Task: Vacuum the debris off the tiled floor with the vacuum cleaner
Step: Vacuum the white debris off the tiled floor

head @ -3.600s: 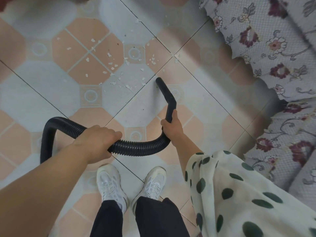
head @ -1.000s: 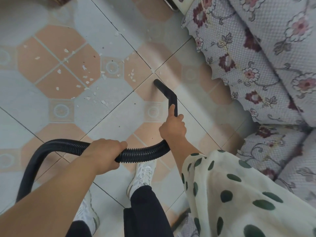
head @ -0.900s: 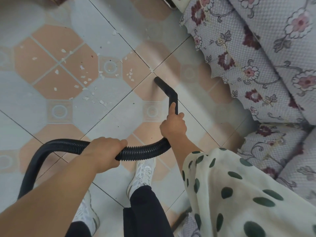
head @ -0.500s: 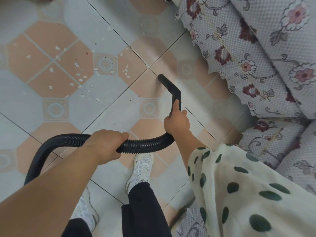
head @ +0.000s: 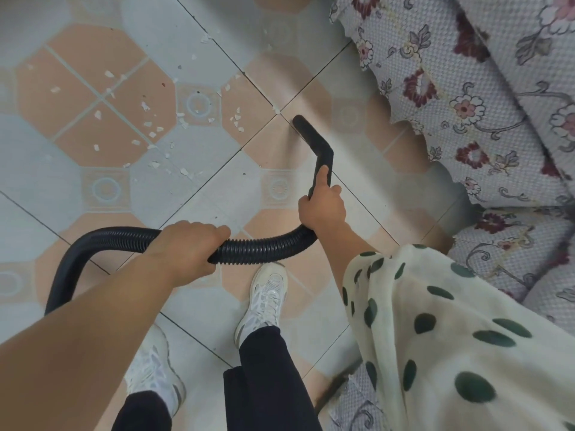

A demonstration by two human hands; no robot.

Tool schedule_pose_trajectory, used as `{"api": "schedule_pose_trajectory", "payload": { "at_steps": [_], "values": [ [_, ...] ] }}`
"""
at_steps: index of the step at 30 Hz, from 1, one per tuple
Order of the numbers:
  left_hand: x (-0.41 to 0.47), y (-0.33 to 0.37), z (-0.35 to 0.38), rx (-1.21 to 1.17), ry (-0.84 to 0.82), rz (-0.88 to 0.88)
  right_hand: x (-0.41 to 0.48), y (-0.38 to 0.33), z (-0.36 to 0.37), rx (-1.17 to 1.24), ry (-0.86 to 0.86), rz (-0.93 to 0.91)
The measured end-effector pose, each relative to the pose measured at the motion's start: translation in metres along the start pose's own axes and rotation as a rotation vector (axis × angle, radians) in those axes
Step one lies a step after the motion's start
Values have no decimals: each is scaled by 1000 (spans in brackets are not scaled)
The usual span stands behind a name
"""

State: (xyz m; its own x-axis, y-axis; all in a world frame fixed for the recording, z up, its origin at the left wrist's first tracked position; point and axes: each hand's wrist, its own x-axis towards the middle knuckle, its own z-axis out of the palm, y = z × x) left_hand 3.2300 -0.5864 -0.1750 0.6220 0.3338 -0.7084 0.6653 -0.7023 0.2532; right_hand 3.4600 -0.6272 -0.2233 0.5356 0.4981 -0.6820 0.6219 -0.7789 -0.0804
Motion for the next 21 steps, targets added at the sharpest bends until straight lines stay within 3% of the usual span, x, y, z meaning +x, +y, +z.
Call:
{"api": "schedule_pose_trajectory", "payload": {
  "at_steps": [9,21],
  "values": [
    [-20,-22,7,3,12,-37,-7,-24,13,16,-63,-90],
    [15,-43,-13,-113,161,-104,48,-63,-22,3,18,-101]
  ]
}}
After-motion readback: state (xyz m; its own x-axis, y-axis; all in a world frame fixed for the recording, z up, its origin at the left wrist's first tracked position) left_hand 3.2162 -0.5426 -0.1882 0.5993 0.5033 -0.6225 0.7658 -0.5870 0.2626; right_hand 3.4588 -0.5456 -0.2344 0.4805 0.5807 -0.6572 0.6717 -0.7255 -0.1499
